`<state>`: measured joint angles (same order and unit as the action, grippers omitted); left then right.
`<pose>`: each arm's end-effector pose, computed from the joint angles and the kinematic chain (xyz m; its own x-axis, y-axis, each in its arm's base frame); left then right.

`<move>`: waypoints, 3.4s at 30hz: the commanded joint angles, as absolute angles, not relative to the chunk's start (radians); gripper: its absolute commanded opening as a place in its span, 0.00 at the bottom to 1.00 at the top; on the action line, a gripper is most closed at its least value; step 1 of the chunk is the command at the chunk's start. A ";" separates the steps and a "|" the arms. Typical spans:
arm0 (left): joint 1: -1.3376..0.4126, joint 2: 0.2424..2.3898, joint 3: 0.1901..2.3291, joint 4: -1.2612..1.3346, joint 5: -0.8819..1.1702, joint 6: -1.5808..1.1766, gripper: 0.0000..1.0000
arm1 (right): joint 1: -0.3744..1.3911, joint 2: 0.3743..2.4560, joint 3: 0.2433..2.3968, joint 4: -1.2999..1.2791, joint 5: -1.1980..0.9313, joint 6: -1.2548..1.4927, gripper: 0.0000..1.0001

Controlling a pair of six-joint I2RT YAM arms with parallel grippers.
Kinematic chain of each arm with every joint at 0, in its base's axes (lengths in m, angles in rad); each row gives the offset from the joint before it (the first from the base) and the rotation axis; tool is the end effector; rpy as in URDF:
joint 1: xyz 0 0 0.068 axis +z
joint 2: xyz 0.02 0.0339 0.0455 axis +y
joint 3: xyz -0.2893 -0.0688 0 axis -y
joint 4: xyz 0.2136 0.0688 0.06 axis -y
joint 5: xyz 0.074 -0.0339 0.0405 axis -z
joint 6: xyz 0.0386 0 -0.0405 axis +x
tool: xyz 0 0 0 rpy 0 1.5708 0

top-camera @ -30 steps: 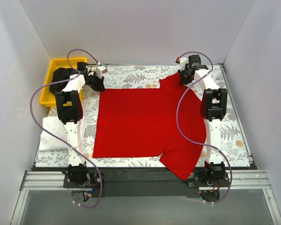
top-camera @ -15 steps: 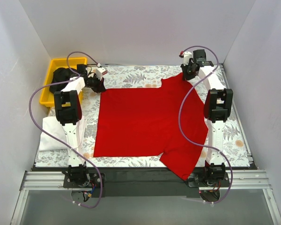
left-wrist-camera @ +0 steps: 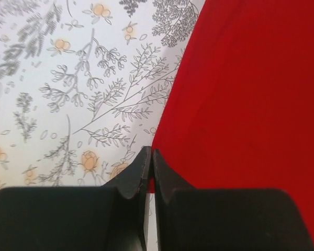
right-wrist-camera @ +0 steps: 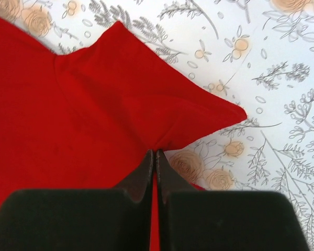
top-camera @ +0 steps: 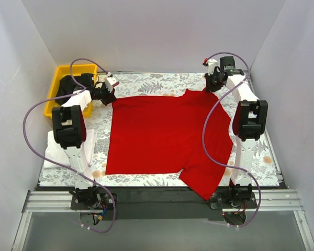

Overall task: Fold and stack the t-shirts
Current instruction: Fold the tshirt

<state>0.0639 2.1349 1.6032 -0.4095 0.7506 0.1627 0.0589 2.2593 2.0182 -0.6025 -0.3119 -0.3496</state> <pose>0.4502 0.0024 0.2188 -0.7386 0.0714 -0.6703 0.4801 0.7538 -0.4486 0.4976 0.0412 0.2614 -0.6117 -0.3626 -0.7031 -0.4994 0.8663 -0.0123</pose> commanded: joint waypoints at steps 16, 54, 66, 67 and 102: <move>0.095 1.839 1.358 -0.362 0.793 0.374 0.00 | 0.054 1.939 1.706 -0.601 -0.348 -0.436 0.01; 0.095 1.718 1.112 -0.526 0.718 0.627 0.00 | 0.051 1.801 1.362 -0.594 -0.285 -0.488 0.01; 0.095 1.660 1.158 -0.584 0.752 0.591 0.00 | 0.052 1.763 1.390 -0.609 -0.267 -0.517 0.01; 0.097 1.660 1.154 -0.589 0.750 0.597 0.00 | 0.052 1.760 1.375 -0.607 -0.267 -0.523 0.01; 0.081 1.718 1.221 -0.785 0.767 0.643 0.36 | 0.063 1.830 1.353 -0.728 -0.314 -0.587 0.23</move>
<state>0.0830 1.7588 1.1271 -0.6792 0.6857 0.6434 0.0628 1.8328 1.3121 -0.6601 -0.2871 -0.5564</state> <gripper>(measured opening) 0.330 0.215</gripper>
